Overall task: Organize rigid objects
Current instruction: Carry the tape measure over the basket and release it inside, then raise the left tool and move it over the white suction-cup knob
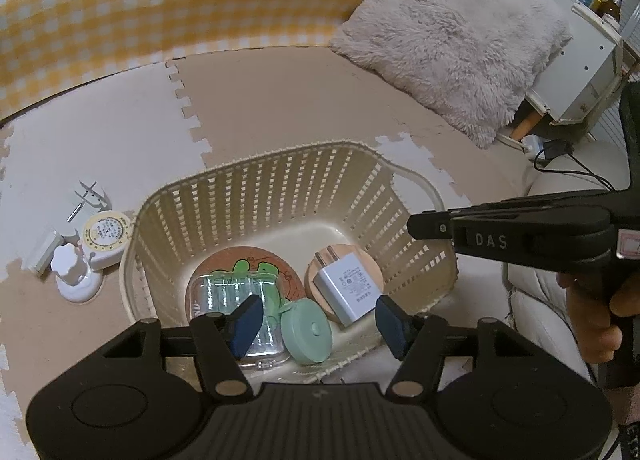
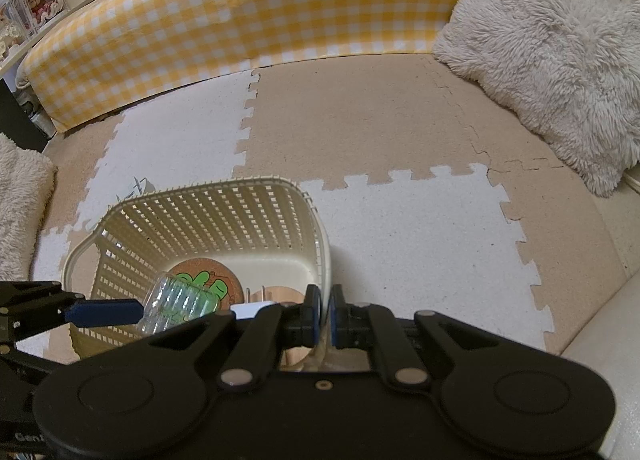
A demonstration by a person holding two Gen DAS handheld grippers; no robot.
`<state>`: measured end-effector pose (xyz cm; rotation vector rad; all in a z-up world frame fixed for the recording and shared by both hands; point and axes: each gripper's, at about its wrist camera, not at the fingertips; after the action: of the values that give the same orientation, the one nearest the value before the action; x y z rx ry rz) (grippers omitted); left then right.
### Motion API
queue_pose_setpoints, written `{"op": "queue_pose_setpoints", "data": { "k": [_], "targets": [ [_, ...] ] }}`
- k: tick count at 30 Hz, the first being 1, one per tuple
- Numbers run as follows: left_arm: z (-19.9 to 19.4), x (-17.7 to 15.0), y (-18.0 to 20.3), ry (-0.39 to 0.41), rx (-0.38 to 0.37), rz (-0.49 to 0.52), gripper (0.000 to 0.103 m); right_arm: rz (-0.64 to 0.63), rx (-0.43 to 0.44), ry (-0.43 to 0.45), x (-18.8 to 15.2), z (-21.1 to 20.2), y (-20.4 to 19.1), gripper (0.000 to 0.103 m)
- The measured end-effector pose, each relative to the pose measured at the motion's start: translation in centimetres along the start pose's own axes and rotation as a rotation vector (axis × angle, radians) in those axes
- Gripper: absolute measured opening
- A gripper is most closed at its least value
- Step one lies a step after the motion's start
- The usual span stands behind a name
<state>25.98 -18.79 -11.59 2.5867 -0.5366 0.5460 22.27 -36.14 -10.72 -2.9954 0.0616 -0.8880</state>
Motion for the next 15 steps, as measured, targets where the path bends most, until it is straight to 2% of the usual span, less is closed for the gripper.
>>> {"op": "queue_pose_setpoints", "data": {
  "k": [10,15],
  "targets": [
    [-3.5,1.1,0.6,0.077,-0.003,0.040,0.067,0.000,-0.001,0.000,0.0,0.0,0.0,0.006],
    [-6.5,2.4,0.2,0.164,0.003,0.042,0.080,-0.001,-0.001,0.000,0.0,0.0,0.0,0.006]
  ]
}}
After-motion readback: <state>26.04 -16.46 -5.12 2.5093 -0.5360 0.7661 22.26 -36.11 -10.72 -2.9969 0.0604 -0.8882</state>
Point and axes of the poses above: each gripper's, at about its wrist camera, not at the fingertips, and z roughly the way its jaws point, y to its right, x to its top, and after that the axes turned 11 degrees about -z, right-handed
